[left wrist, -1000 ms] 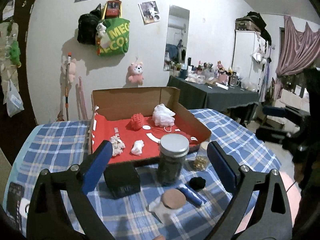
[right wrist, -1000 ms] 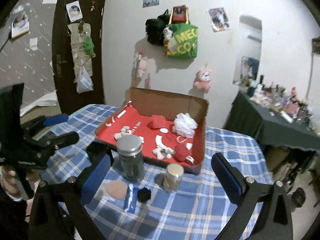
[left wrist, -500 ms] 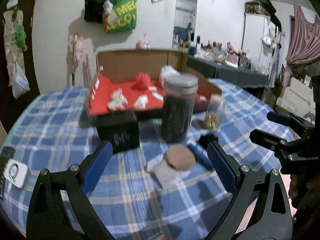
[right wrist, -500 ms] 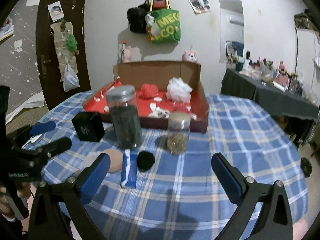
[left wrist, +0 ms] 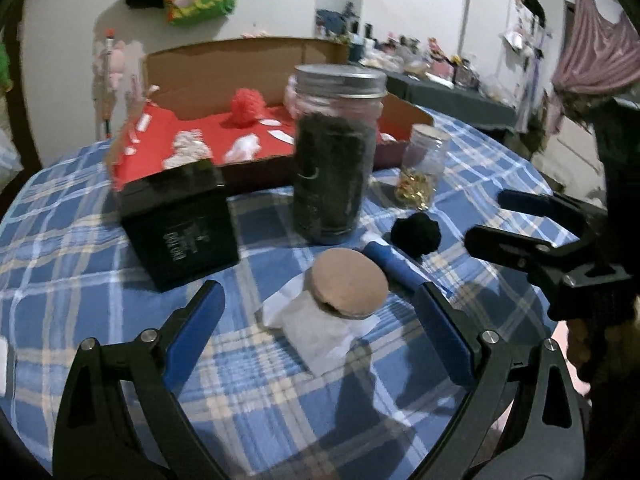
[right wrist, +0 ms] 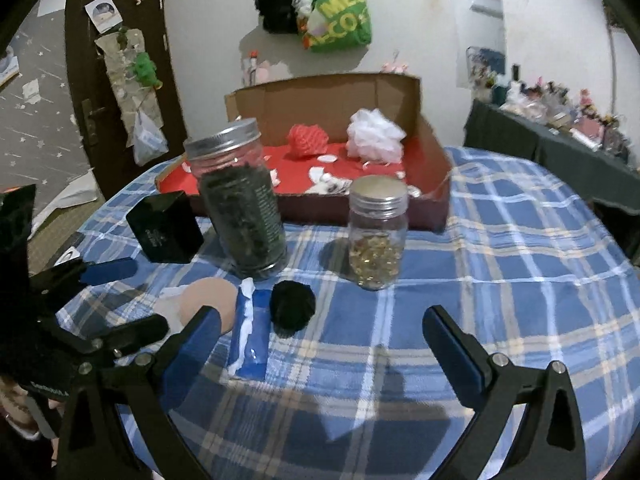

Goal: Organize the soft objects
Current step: 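Withdraw both grippers from the box toward the tan pad and black pompom, then grasp the tan round pad with the left gripper while the right grasps the black pompom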

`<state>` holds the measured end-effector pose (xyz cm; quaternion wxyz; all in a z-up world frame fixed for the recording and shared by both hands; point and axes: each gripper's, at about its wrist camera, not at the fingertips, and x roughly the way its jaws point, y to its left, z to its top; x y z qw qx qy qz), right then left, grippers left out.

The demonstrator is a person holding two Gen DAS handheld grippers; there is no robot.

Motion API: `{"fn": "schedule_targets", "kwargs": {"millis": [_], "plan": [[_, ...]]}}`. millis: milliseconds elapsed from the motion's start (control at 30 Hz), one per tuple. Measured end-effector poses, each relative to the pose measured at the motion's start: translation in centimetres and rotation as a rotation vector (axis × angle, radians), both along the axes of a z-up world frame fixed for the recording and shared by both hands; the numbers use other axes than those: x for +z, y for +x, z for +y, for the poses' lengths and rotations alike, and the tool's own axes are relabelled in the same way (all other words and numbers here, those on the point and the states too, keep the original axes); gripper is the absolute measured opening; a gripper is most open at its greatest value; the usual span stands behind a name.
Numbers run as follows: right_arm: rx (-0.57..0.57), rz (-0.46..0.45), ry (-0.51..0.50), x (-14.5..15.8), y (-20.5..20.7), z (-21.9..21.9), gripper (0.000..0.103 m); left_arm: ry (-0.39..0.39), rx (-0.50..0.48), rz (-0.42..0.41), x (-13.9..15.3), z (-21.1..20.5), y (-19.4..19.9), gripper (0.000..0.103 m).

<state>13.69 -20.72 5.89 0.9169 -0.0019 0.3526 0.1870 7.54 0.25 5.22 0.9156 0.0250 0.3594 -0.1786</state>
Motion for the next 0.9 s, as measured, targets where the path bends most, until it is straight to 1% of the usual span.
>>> {"fn": "schedule_targets", "kwargs": {"millis": [33, 100, 200, 267, 300, 333, 367, 400, 433, 467, 500, 533, 600, 800, 900], "plan": [[0.013, 0.012, 0.004, -0.2, 0.3, 0.1, 0.095, 0.001, -0.021, 0.014, -0.1, -0.2, 0.5, 0.097], [0.039, 0.045, 0.009, -0.7, 1.2, 0.2, 0.089, 0.001, -0.045, 0.029, -0.2, -0.5, 1.1, 0.097], [0.071, 0.088, 0.02, -1.4, 2.4, 0.4, 0.083, 0.015, -0.079, 0.044, -0.4, -1.1, 1.9, 0.096], [0.093, 0.11, 0.03, -1.9, 2.9, 0.5, 0.077, 0.039, -0.106, 0.047, -0.6, -1.7, 2.4, 0.092], [0.099, 0.118, 0.033, -2.1, 3.2, 0.6, 0.072, 0.052, -0.119, 0.052, -0.8, -2.0, 2.6, 0.085], [0.105, 0.127, 0.041, -2.3, 3.4, 0.6, 0.065, 0.068, -0.137, 0.064, -1.1, -2.4, 2.8, 0.077], [0.113, 0.137, 0.053, -2.5, 3.6, 0.6, 0.062, 0.078, -0.147, 0.075, -1.3, -2.6, 3.1, 0.073], [0.124, 0.146, 0.063, -2.6, 3.7, 0.6, 0.054, 0.092, -0.158, 0.088, -1.6, -2.8, 3.3, 0.063], [0.135, 0.154, 0.07, -2.8, 3.9, 0.6, 0.044, 0.1, -0.168, 0.097, -2.0, -3.0, 3.4, 0.05], [0.145, 0.157, 0.069, -2.9, 3.8, 0.8, 0.037, 0.106, -0.181, 0.106, -2.3, -3.2, 3.5, 0.048], [0.162, 0.157, 0.075, -2.9, 3.7, 0.9, 0.027, 0.107, -0.187, 0.097, -2.4, -3.2, 3.4, 0.045], [0.173, 0.152, 0.082, -2.8, 3.5, 1.0, 0.027, 0.106, -0.193, 0.092, -2.3, -3.2, 3.3, 0.04], [0.173, 0.123, 0.067, -2.3, 2.9, 1.3, 0.027, 0.096, -0.193, 0.085, -2.0, -3.0, 3.0, 0.039], [0.179, 0.068, 0.059, -0.5, 1.5, 1.7, 0.027, 0.013, -0.175, 0.079, -0.5, -1.8, 2.3, 0.038], [0.183, 0.06, 0.06, -0.1, 1.2, 2.0, 0.027, 0.014, -0.171, 0.062, 0.0, -1.6, 2.1, 0.038]]}}
